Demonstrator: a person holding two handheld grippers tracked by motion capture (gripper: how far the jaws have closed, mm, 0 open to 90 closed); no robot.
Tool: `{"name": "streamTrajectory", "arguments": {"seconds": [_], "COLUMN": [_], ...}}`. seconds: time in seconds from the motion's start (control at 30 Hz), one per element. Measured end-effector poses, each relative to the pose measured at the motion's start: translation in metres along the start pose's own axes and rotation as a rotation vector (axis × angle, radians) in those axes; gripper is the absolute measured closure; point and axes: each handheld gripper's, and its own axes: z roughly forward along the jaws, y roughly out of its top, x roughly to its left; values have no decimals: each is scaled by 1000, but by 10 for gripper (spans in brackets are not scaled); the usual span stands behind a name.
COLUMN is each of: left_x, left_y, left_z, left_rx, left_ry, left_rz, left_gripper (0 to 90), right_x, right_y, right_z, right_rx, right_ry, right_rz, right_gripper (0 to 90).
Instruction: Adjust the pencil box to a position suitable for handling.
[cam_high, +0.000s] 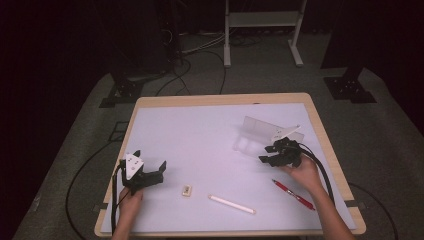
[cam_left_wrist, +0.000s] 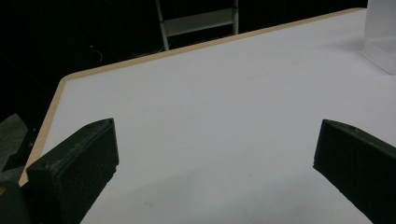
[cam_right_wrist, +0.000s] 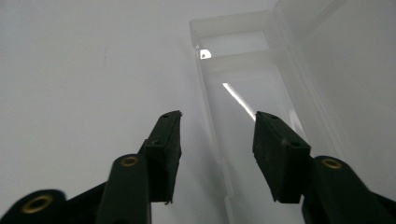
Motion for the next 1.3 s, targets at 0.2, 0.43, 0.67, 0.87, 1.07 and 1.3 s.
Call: {"name": "streamTrajectory", "arguments": {"seconds": [0.2,0.43,0.67,0.87,1.07,1.3], "left_x": [0,0,1,1,1,1], "left_y": [0,0,0,0,0,0], "left_z": [0,0,0,0,0,0], "left_rx": [2,3,5,4,5,5], "left_ry": [0,-1,-2,-1,-1,-2], "left_rz": [-1,-2,-3,-5,-6,-9], "left_gripper": [0,0,0,0,0,0], "right_x": [-2,-1,2,3,4,6], "right_y": [-2,-4,-5,-5,-5,-4], "right_z": [8,16,23,25,26,26], "right_rx": [26,54,61,56,51,54], "right_ry": [4,6,-22,-29,-34,-39], "right_rz": [-6,-15,-44,-69,-91,-110], "right_gripper": [616,687,798,811,858,862]}}
